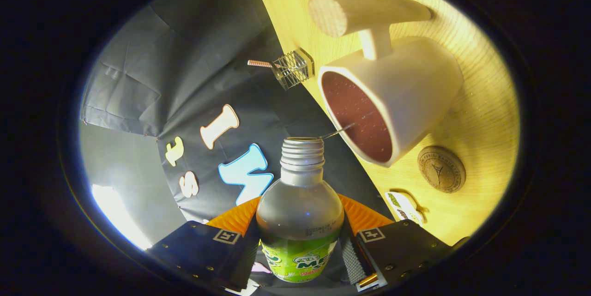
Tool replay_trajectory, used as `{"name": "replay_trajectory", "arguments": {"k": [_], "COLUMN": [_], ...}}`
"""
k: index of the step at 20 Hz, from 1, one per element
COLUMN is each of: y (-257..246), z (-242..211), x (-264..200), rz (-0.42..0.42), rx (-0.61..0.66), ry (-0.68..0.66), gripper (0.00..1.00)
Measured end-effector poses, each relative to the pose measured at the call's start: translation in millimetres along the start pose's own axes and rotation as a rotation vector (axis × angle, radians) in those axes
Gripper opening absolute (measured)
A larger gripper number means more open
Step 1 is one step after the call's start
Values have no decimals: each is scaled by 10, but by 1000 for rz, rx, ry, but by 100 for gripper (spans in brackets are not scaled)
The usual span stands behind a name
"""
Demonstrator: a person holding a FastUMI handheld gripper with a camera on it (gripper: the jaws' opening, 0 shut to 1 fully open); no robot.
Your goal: Take the bottle from table, then pour the juice into the cup, finally place the bottle on the coaster
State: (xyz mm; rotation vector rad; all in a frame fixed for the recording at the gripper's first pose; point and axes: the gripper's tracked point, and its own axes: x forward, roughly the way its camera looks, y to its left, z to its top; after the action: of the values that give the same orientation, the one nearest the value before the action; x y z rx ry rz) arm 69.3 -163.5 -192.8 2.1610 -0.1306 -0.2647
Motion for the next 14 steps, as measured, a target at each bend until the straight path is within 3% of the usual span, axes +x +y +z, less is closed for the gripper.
{"name": "replay_trajectory", "arguments": {"k": [14], "y": [-135], "z": [164], "x": [-21], "rz": [-31], "rx": [1], "ry": [-25], "gripper": [77]}}
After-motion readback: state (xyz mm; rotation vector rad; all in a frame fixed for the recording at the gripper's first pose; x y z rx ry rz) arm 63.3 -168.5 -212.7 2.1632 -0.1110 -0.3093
